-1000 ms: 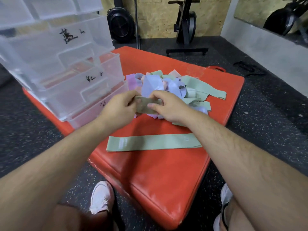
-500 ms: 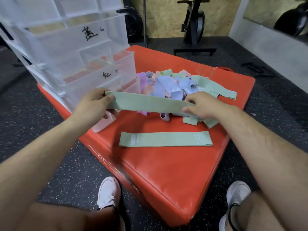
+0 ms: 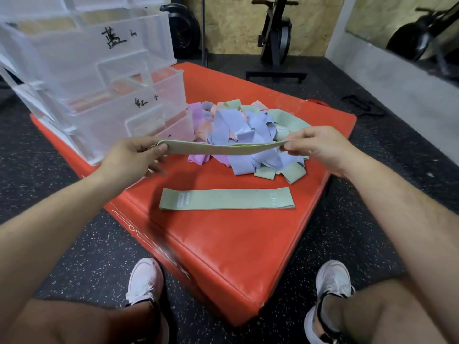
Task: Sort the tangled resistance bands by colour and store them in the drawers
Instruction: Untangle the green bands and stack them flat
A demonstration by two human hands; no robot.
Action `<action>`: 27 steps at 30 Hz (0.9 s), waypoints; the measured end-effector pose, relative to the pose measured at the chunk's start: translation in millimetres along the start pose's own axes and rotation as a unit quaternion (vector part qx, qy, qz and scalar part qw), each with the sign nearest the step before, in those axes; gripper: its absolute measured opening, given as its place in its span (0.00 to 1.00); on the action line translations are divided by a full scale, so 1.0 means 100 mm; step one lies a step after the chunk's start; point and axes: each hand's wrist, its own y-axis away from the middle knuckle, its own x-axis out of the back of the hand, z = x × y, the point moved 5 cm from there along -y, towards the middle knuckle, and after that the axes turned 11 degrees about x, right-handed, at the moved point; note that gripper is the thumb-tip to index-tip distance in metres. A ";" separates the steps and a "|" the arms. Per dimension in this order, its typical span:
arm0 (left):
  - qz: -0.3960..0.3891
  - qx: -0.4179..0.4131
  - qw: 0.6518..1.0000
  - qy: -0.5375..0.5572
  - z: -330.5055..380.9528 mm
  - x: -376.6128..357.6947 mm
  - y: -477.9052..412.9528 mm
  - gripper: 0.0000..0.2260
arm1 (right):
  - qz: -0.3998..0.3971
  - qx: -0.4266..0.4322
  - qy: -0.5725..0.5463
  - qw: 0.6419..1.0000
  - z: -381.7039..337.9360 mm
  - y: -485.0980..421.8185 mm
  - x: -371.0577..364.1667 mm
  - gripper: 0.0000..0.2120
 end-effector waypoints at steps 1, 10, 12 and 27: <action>-0.004 0.004 1.000 -0.004 -0.02 -0.02 0.01 0.10 | 0.009 -0.009 -0.052 0.999 0.01 0.02 0.02 0.05; -0.002 0.054 0.995 0.080 -0.16 -0.11 0.16 0.04 | 0.027 -0.009 0.119 0.992 0.12 0.29 0.03 0.15; 0.007 0.058 0.997 0.057 -0.20 -0.12 0.16 0.04 | 0.016 -0.023 0.113 0.993 0.14 0.33 -0.01 0.17; -0.013 0.097 0.985 -0.145 -0.49 -0.20 0.18 0.12 | -0.113 -0.050 0.266 0.956 0.46 0.43 -0.28 0.11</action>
